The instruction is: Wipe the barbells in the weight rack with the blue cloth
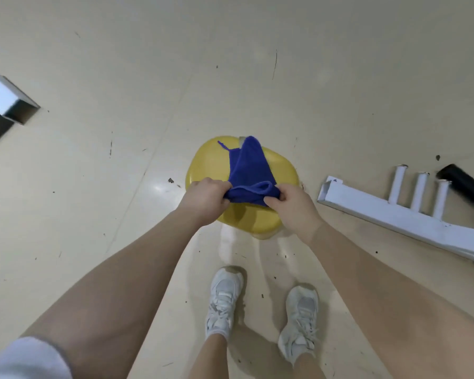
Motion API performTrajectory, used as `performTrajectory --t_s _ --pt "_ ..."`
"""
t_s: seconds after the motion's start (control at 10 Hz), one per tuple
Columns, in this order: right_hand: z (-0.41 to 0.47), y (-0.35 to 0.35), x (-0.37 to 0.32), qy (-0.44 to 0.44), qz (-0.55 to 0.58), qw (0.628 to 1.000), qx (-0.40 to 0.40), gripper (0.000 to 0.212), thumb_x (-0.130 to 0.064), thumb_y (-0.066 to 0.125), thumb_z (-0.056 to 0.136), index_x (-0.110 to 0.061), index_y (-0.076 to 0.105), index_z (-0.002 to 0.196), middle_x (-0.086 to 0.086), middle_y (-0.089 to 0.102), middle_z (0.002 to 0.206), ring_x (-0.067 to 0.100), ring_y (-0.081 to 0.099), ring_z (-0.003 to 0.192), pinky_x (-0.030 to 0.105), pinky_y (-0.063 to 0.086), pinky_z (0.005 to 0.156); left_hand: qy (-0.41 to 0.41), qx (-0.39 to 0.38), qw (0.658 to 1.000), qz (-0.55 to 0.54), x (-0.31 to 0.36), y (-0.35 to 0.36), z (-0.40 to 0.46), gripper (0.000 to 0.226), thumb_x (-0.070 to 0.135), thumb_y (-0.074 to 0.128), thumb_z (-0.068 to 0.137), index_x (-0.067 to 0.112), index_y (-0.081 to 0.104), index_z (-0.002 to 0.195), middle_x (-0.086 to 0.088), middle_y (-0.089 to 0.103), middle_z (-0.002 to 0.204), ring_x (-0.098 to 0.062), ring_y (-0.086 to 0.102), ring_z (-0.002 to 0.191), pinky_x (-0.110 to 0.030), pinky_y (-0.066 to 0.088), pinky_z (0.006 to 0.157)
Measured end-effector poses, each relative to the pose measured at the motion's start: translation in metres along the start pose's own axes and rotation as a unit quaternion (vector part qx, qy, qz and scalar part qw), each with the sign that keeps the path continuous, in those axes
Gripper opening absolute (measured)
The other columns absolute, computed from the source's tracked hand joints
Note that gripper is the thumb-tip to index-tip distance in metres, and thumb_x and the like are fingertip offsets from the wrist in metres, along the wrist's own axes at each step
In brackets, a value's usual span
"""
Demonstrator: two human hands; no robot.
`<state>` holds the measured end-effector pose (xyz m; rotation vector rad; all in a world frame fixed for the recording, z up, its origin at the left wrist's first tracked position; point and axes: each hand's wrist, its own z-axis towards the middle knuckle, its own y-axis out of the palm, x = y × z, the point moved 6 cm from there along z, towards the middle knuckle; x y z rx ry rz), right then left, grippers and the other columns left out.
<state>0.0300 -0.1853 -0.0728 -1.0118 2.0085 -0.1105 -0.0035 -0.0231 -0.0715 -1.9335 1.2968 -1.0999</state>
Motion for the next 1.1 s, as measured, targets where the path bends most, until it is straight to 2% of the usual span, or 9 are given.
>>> performTrajectory --t_s 0.2,0.3,0.5,0.6,0.7,0.8,0.9,1.0,1.1 --pt "0.051 0.037 0.062 0.142 0.015 0.99 0.009 0.018 -0.017 0.055 0.091 -0.003 0.054 0.1 0.018 0.06 0.097 0.026 0.054 0.083 0.032 0.044 0.071 -0.024 -0.063 0.997 0.046 -0.026 0.067 0.047 0.025 0.012 0.043 0.085 0.014 0.051 0.109 -0.008 0.057 0.11 -0.03 0.046 0.108 -0.036 0.035 0.082" --pt "0.063 0.039 0.084 0.219 -0.017 0.974 0.062 0.041 -0.028 0.064 0.086 0.001 0.052 0.113 0.012 0.056 0.096 0.029 0.055 0.089 0.032 0.045 0.073 -0.172 0.013 0.985 -0.021 -0.045 0.076 0.05 0.045 0.019 0.052 0.085 0.011 0.037 0.127 -0.009 0.042 0.129 -0.031 0.041 0.115 -0.037 0.037 0.084" --pt "0.066 0.059 0.085 0.218 0.006 0.975 0.045 0.027 -0.025 0.062 0.087 -0.003 0.052 0.076 0.007 0.051 0.07 0.028 0.052 0.076 0.029 0.04 0.057 -0.36 0.025 0.91 -0.204 -0.052 0.099 0.031 0.038 0.032 0.056 0.087 0.007 0.047 0.114 -0.012 0.048 0.117 -0.033 0.048 0.109 -0.042 0.041 0.085" --pt "0.059 0.064 0.082 0.261 0.089 0.961 0.01 0.017 -0.012 0.057 0.089 -0.005 0.052 0.074 0.011 0.053 0.072 0.027 0.051 0.072 0.029 0.045 0.062 -0.366 -0.014 0.858 -0.361 -0.048 0.105 0.029 0.012 0.018 0.052 0.085 0.006 0.054 0.087 -0.013 0.058 0.089 -0.028 0.055 0.076 -0.033 0.043 0.065" --pt "0.048 0.066 0.073 0.336 0.309 0.889 -0.038 0.007 -0.009 0.051 0.093 -0.003 0.053 0.095 0.009 0.051 0.07 0.014 0.045 0.053 0.018 0.041 0.042 -0.419 -0.018 0.736 -0.532 -0.049 0.09 0.025 0.012 0.014 0.056 0.081 0.007 0.053 0.072 -0.01 0.056 0.071 -0.023 0.056 0.059 -0.026 0.046 0.054" --pt "0.051 0.046 0.056 0.356 0.458 0.814 0.0 0.016 -0.014 0.048 0.096 -0.006 0.051 0.083 0.006 0.048 0.068 0.007 0.042 0.038 0.01 0.034 0.032 -0.434 -0.01 0.634 -0.64 -0.043 0.063 0.031 0.01 0.017 0.058 0.083 0.008 0.056 0.076 -0.006 0.057 0.066 -0.014 0.057 0.046 -0.019 0.049 0.044" --pt "0.054 0.022 0.041 0.332 0.554 0.761 0.066 0.019 -0.023 0.047 0.098 -0.005 0.048 0.103 0.015 0.058 0.082 0.018 0.061 0.065 0.019 0.054 0.053 -0.392 0.034 0.593 -0.703 -0.032 0.037 0.046 0.016 0.021 0.051 0.09 0.014 0.055 0.077 -0.007 0.063 0.082 -0.015 0.066 0.07 -0.023 0.055 0.065" --pt "0.046 0.005 0.036 0.336 0.489 0.802 0.066 0.039 -0.025 0.042 0.1 -0.006 0.039 0.133 0.018 0.06 0.104 0.028 0.061 0.094 0.031 0.052 0.08 -0.379 0.042 0.667 -0.64 -0.02 0.023 0.052 0.015 0.02 0.045 0.092 0.015 0.052 0.08 -0.005 0.06 0.093 -0.018 0.062 0.084 -0.026 0.051 0.074" --pt "0.034 -0.019 0.031 0.31 0.355 0.878 0.083 0.03 -0.019 0.04 0.098 -0.005 0.049 0.123 0.009 0.062 0.089 0.021 0.06 0.075 0.029 0.052 0.071 -0.333 0.019 0.756 -0.563 -0.003 0.008 0.043 0.009 0.013 0.043 0.09 0.015 0.052 0.09 -0.006 0.06 0.099 -0.018 0.058 0.084 -0.024 0.047 0.067"
